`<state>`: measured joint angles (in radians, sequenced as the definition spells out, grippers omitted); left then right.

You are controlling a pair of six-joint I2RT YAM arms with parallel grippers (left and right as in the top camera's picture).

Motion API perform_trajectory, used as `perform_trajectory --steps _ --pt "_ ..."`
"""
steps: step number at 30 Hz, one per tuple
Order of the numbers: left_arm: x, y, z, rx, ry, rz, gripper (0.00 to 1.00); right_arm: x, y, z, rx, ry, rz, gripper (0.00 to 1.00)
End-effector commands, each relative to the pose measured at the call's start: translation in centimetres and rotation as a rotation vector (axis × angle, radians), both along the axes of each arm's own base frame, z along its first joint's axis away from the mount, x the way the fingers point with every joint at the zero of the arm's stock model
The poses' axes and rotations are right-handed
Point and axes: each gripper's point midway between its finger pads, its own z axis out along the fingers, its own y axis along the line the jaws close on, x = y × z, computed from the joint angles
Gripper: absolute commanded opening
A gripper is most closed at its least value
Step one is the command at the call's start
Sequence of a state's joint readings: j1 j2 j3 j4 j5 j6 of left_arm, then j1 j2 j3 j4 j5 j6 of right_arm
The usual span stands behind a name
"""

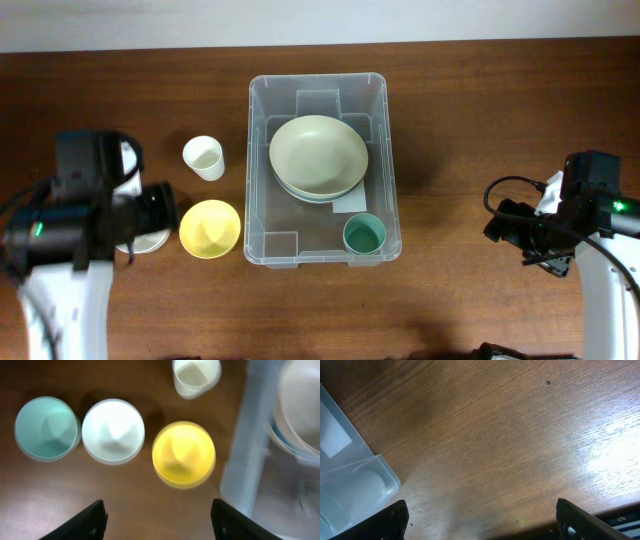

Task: Pack container
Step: 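Move the left gripper to the cream cup and grasp it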

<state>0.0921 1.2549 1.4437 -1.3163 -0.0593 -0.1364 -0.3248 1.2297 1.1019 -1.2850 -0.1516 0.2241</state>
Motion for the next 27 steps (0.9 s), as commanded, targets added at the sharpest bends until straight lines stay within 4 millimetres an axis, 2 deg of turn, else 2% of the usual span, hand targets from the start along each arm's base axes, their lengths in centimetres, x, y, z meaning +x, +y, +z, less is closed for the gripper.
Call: perform_trajectory --steps 1,6,10,14,20,27 --pt "3.8 1.0 -3.0 -0.047 0.022 0.028 0.69 -0.1 0.1 -0.2 -0.003 0.009 0.014 0.9" --pt "10.4 1.7 -8.0 -0.085 0.043 0.025 0.69 -0.1 0.1 -0.2 -0.003 0.009 0.014 0.9" --pt "13.8 1.0 -11.8 -0.146 0.099 -0.027 0.68 -0.1 0.1 -0.2 -0.003 0.009 0.014 0.9" --pt "16.3 1.0 -13.8 -0.157 0.13 -0.057 0.68 -0.1 0.1 -0.2 -0.003 0.009 0.014 0.9" --pt "17.9 1.2 -16.2 -0.161 0.148 -0.057 0.69 -0.1 0.1 -0.2 -0.004 0.009 0.014 0.9" --pt "17.3 0.9 -20.1 -0.183 0.245 -0.054 0.66 -0.1 0.1 -0.2 -0.003 0.009 0.014 0.9"
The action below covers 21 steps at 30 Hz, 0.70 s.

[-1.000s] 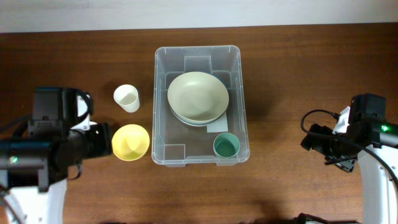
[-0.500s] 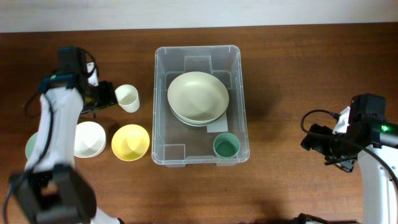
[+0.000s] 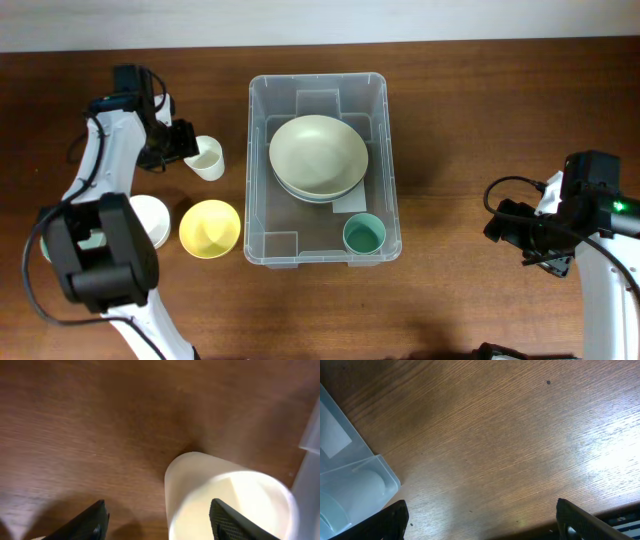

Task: Pack container
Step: 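Move the left gripper to the cream cup and grasp it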

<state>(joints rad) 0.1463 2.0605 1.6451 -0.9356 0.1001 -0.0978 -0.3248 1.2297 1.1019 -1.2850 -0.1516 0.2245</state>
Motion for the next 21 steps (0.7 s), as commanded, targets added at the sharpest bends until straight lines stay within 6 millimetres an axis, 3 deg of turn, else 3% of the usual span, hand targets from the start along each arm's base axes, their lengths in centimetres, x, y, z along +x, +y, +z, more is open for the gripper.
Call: perform_trajectory --steps 1,3,5,6,11,14,17,21 --pt "-0.2 -0.4 -2.1 -0.022 0.054 -0.021 0.65 -0.1 0.1 -0.2 -0.003 0.009 0.015 0.9" --pt "-0.5 -0.7 -2.8 -0.028 0.076 -0.025 0.62 -0.1 0.1 -0.2 -0.003 0.009 0.015 0.9" --pt "-0.5 -1.0 -3.0 -0.036 0.08 -0.03 0.48 -0.1 0.1 -0.2 -0.003 0.009 0.015 0.9" --pt "-0.4 -1.2 -3.1 -0.042 0.079 -0.034 0.35 -0.1 0.1 -0.2 -0.003 0.009 0.015 0.9" --pt "-0.4 -1.7 -3.0 -0.043 0.079 -0.045 0.06 -0.1 0.1 -0.2 -0.003 0.009 0.015 0.9" --pt "-0.2 -2.0 -2.8 -0.043 0.072 -0.053 0.0 -0.1 0.1 -0.2 -0.003 0.009 0.015 0.9" --pt "0.2 -2.3 -1.8 -0.04 0.062 -0.06 0.01 -0.1 0.1 -0.2 -0.004 0.01 0.015 0.9" --pt "0.9 -2.2 2.9 -0.034 0.023 -0.062 0.0 -0.1 0.1 -0.2 -0.004 0.01 0.015 0.9"
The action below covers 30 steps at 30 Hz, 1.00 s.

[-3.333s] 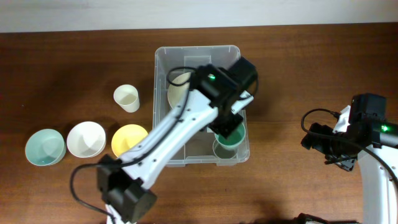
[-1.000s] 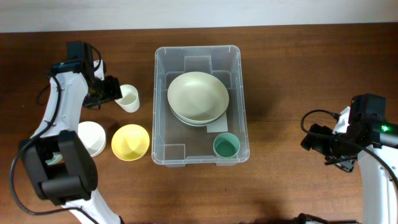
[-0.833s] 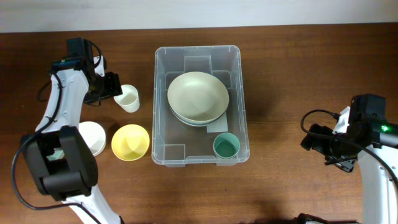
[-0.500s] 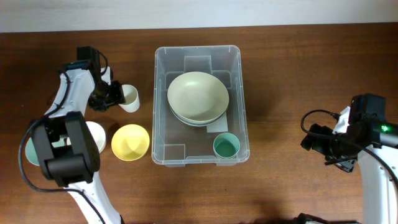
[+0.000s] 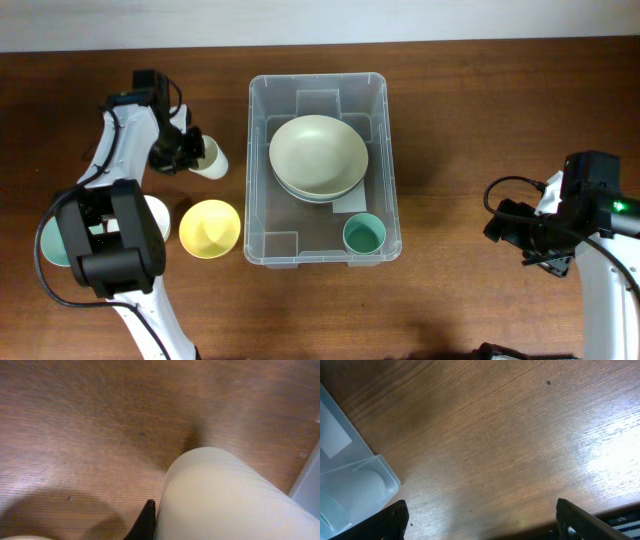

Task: Pack container
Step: 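Move the left gripper to the cream cup and grasp it, then carry the cream cup and lower it into the stacked cups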

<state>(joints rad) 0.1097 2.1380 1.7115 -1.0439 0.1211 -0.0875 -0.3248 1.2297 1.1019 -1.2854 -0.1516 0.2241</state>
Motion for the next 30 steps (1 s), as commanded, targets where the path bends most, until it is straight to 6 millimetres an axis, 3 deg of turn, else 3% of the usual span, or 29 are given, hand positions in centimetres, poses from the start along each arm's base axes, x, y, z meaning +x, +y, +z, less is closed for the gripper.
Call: perform_trajectory --steps 1,7,12,18,25,30 --pt "2.0 -0.1 6.1 -0.001 -0.106 -0.01 0.0 -0.1 0.1 -0.2 -0.004 0.01 0.014 0.9" --pt "0.8 -1.2 15.7 0.012 -0.225 -0.044 0.01 -0.1 0.1 -0.2 -0.004 0.009 0.014 0.9" --pt "-2.7 -6.0 20.4 0.013 -0.276 -0.196 0.0 -0.1 0.1 -0.2 -0.004 0.009 0.014 0.9" --pt "-7.1 -12.7 22.2 0.096 -0.262 -0.433 0.01 -0.1 0.1 -0.2 -0.003 0.009 0.014 0.9" --pt "-11.3 -22.0 22.1 0.139 -0.286 -0.75 0.01 -0.3 0.1 -0.2 -0.002 0.014 0.014 0.9" --pt "-14.2 -26.6 21.3 0.122 -0.274 -0.894 0.01 -0.3 0.1 -0.2 -0.002 0.015 0.014 0.9"
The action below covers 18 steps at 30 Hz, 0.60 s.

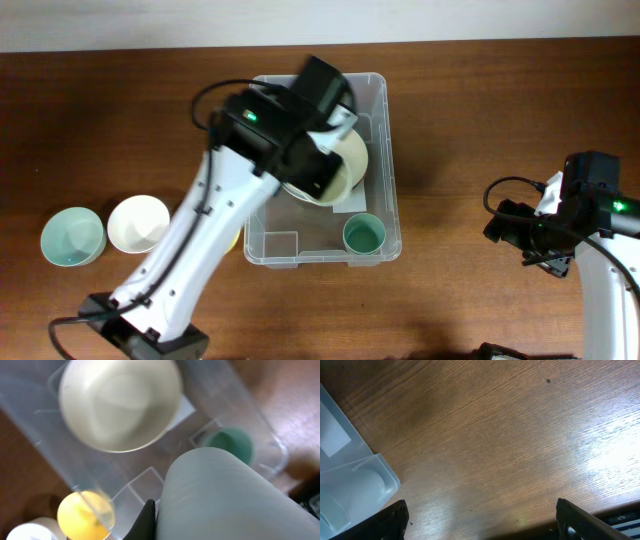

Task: Pack container
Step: 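Carry the cream cup and lower it into the stacked cups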

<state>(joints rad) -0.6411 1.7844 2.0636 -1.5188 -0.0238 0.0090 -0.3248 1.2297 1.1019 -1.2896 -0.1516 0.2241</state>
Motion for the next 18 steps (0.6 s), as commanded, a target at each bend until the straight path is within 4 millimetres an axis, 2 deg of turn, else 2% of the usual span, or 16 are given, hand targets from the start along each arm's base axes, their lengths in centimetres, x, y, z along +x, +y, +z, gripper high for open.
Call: perform_trajectory --steps 1,10,18 --pt "-1.5 -2.3 -0.7 0.04 0.0 -0.097 0.01 -0.2 0.1 -0.2 -0.003 0.011 0.014 0.9" --pt "-4.4 -5.9 -5.4 0.104 0.146 -0.21 0.01 -0.2 0.1 -0.2 -0.003 0.012 0.015 0.9" --pt "-5.5 -5.8 -9.6 0.22 0.291 -0.223 0.01 -0.2 0.1 -0.2 -0.003 0.012 0.015 0.9"
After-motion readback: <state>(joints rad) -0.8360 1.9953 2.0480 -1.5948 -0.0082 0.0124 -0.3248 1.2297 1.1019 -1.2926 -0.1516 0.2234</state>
